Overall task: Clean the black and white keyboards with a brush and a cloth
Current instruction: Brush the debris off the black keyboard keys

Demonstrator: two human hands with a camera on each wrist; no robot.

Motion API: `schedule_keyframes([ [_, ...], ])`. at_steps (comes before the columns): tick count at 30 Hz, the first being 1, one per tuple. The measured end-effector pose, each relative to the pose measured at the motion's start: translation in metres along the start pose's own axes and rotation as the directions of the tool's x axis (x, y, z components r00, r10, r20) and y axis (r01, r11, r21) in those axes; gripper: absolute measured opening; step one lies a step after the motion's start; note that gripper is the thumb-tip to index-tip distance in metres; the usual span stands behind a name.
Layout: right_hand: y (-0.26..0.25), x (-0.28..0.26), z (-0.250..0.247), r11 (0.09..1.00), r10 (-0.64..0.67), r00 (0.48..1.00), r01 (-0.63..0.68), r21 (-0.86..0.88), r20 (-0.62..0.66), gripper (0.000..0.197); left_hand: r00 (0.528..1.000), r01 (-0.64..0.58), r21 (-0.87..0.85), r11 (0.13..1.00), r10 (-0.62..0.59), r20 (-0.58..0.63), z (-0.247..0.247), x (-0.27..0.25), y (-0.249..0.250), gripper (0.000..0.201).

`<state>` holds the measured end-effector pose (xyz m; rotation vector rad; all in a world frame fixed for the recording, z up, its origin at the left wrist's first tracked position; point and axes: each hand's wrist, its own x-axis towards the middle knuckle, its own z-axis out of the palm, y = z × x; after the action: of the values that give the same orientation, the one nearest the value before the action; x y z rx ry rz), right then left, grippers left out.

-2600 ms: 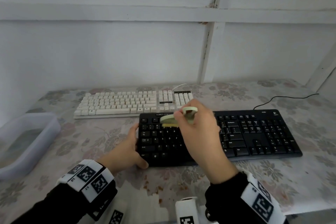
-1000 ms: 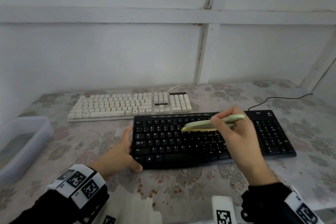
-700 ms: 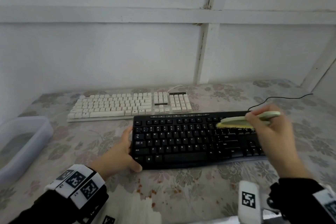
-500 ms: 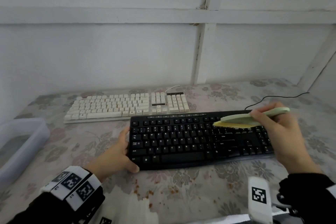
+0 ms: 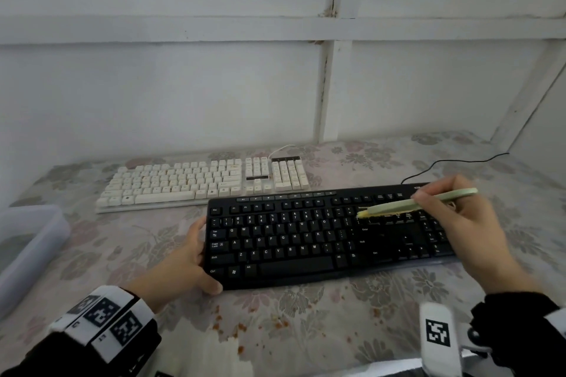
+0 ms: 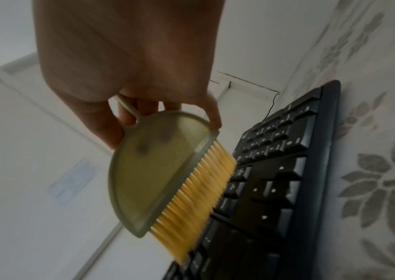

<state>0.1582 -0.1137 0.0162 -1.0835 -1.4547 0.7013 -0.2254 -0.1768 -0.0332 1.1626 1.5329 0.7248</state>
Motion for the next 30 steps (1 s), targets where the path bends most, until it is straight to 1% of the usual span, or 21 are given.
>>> schedule_keyframes([
  [3,0.012,0.003,-0.010,0.995,0.004,1.000,-0.005,-0.101,-0.007,0.015,1.000,0.006,-0.024,1.000,-0.006,0.006,-0.001,0.000,0.000,0.131],
  [7,0.013,0.012,-0.031,0.983,-0.012,0.993,-0.010,-0.183,-0.117,0.019,1.000,-0.001,-0.033,0.999,0.001,0.008,0.001,0.000,0.001,0.134],
  [9,0.008,0.014,-0.035,0.998,0.000,0.991,-0.008,-0.058,-0.130,0.015,1.000,-0.009,-0.045,0.999,0.010,0.006,0.001,0.000,0.001,0.133],
  [10,0.007,0.016,-0.036,1.000,0.012,0.992,-0.011,0.006,-0.127,0.020,1.000,-0.012,-0.053,0.999,0.013,0.006,0.001,0.000,0.000,0.133],
  [11,0.008,0.017,-0.038,1.000,0.014,0.993,-0.011,0.021,-0.117,0.029,1.000,-0.015,-0.057,0.998,0.015,0.005,0.001,0.000,0.000,0.133],
  [12,0.008,0.018,-0.037,1.000,0.016,0.995,-0.013,0.023,-0.101,0.032,1.000,-0.017,-0.062,0.998,0.017,-0.001,0.001,0.000,0.000,0.133],
  [14,0.010,0.020,-0.037,0.999,0.032,0.999,-0.032,0.018,-0.043,0.014,1.000,-0.024,-0.076,0.997,0.023,-0.010,0.001,0.000,0.000,0.133],
  [15,0.014,0.021,-0.039,1.000,0.031,0.999,-0.031,-0.001,-0.036,0.017,1.000,-0.024,-0.077,0.997,0.023,-0.009,0.002,0.000,0.000,0.132],
  [16,0.017,0.022,-0.042,0.999,0.028,0.999,-0.029,-0.029,-0.036,0.024,1.000,-0.024,-0.079,0.997,0.023,-0.007,0.002,0.000,0.000,0.131],
  [18,0.021,0.026,-0.052,0.997,0.040,0.998,-0.043,-0.064,-0.049,0.028,1.000,-0.023,-0.077,0.997,0.023,-0.005,0.002,0.001,0.000,0.130],
  [21,0.025,0.031,-0.067,0.990,0.035,0.991,-0.052,-0.132,-0.127,0.027,1.000,-0.021,-0.072,0.997,0.020,-0.015,0.001,0.002,-0.001,0.128],
  [24,0.024,0.032,-0.075,0.987,0.007,0.968,-0.046,-0.153,-0.251,0.030,0.999,-0.019,-0.069,0.997,0.017,-0.027,0.001,0.002,-0.001,0.124],
  [26,0.019,0.029,-0.074,0.987,-0.010,0.952,-0.039,-0.154,-0.306,0.030,0.999,-0.018,-0.066,0.998,0.016,-0.030,0.001,0.003,-0.001,0.124],
  [28,0.013,0.026,-0.069,0.989,-0.025,0.946,-0.022,-0.144,-0.323,0.030,0.999,-0.011,-0.067,0.998,0.008,-0.031,0.000,0.004,-0.002,0.128],
  [30,0.003,0.022,-0.058,0.991,-0.052,0.954,0.013,-0.134,-0.295,0.029,1.000,-0.007,-0.064,0.998,0.005,-0.023,0.000,0.004,-0.002,0.134],
])
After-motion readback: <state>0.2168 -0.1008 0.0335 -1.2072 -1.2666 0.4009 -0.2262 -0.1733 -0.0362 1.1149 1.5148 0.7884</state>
